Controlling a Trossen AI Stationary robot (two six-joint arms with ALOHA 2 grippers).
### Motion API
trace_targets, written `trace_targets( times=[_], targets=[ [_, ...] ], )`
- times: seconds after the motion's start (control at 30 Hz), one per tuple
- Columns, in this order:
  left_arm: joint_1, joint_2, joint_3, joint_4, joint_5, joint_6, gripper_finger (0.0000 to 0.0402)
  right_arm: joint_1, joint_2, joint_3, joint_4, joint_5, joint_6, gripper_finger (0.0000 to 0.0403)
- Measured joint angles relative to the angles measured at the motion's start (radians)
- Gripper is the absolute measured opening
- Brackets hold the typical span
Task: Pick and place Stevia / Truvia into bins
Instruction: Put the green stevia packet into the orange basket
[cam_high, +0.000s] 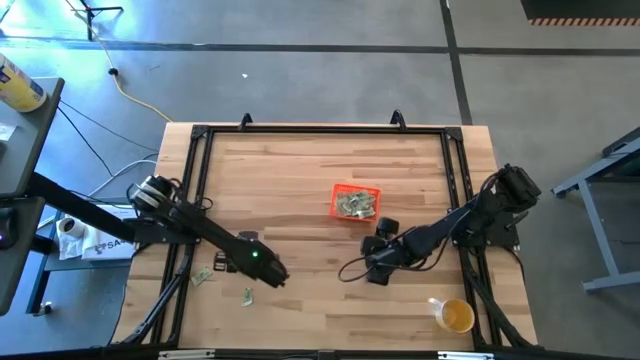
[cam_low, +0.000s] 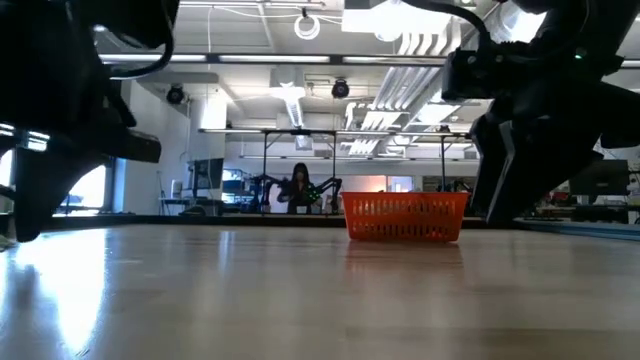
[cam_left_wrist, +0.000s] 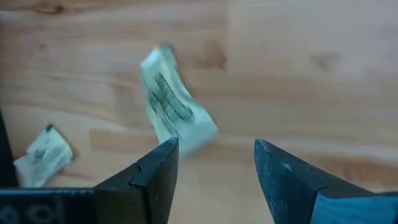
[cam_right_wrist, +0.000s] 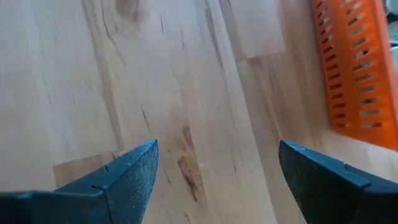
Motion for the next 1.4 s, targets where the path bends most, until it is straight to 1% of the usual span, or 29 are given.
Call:
trace_targets(
  times=[0.1, 0.23, 0.33, 0.47, 0.57, 0.67, 0.77, 0.8, 0.87, 0.9, 0.93, 0.97, 1.07, 1.13, 1.17, 1.23, 1.3, 1.4],
  targets=[
    [0.000, -0.060, -0.077, 0.008, -0.014, -0.054, 0.0244, -0.005, 0.000, 0.000, 0.000, -0.011, 0.024, 0.0323],
    [-0.003, -0.149, -0.162, 0.030, -0.047, -0.082, 0.0243, -0.005, 0.000, 0.000, 0.000, -0.013, 0.066, 0.0323],
    [-0.008, -0.199, -0.252, 0.145, -0.074, -0.094, 0.0244, -0.005, 0.000, 0.000, 0.001, -0.011, 0.086, 0.0323],
    [-0.007, -0.235, -0.398, 0.365, -0.046, -0.086, 0.0239, -0.005, 0.000, 0.000, 0.004, -0.007, 0.094, 0.0323],
    [0.000, -0.236, -0.422, 0.387, -0.043, -0.075, 0.0219, -0.006, 0.000, 0.001, 0.004, -0.005, 0.098, 0.0323],
    [0.047, -0.239, -0.391, 0.336, -0.057, -0.034, 0.0172, -0.008, 0.000, 0.001, 0.006, -0.004, 0.098, 0.0323],
    [0.120, -0.266, -0.385, 0.340, -0.109, 0.056, 0.0107, -0.013, 0.000, 0.001, 0.004, 0.000, 0.095, 0.0323],
    [0.147, -0.279, -0.388, 0.355, -0.159, 0.094, 0.0083, -0.017, 0.000, 0.001, 0.001, 0.003, 0.095, 0.0323],
    [0.213, -0.289, -0.390, 0.444, -0.321, 0.177, 0.0035, -0.019, -0.001, 0.001, -0.011, -0.004, 0.095, 0.0323],
    [0.244, -0.302, -0.391, 0.499, -0.372, 0.222, 0.0027, -0.019, -0.002, 0.001, -0.027, -0.009, 0.104, 0.0323],
    [0.269, -0.329, -0.391, 0.550, -0.416, 0.272, 0.0027, -0.013, -0.005, 0.000, -0.047, -0.007, 0.120, 0.0323],
    [0.297, -0.351, -0.389, 0.632, -0.425, 0.334, 0.0027, 0.000, -0.014, 0.000, -0.067, 0.010, 0.139, 0.0323],
    [0.393, -0.383, -0.350, 0.854, -0.456, 0.576, 0.0046, 0.055, -0.056, 0.000, -0.111, 0.066, 0.201, 0.0323],
    [0.454, -0.386, -0.297, 0.989, -0.453, 0.756, 0.0050, 0.089, -0.083, 0.000, -0.160, 0.090, 0.255, 0.0323],
    [0.477, -0.386, -0.264, 1.036, -0.430, 0.836, 0.0047, 0.100, -0.091, 0.000, -0.186, 0.097, 0.282, 0.0323],
    [0.524, -0.356, -0.190, 1.049, -0.392, 0.968, 0.0032, 0.116, -0.105, 0.000, -0.244, 0.109, 0.339, 0.0323],
    [0.575, -0.296, -0.108, 1.037, -0.357, 1.068, 0.0029, 0.131, -0.108, 0.000, -0.292, 0.110, 0.388, 0.0323],
    [0.642, -0.166, 0.031, 1.017, -0.242, 1.191, 0.0029, 0.141, -0.108, -0.001, -0.335, 0.116, 0.441, 0.0323]
  ],
)
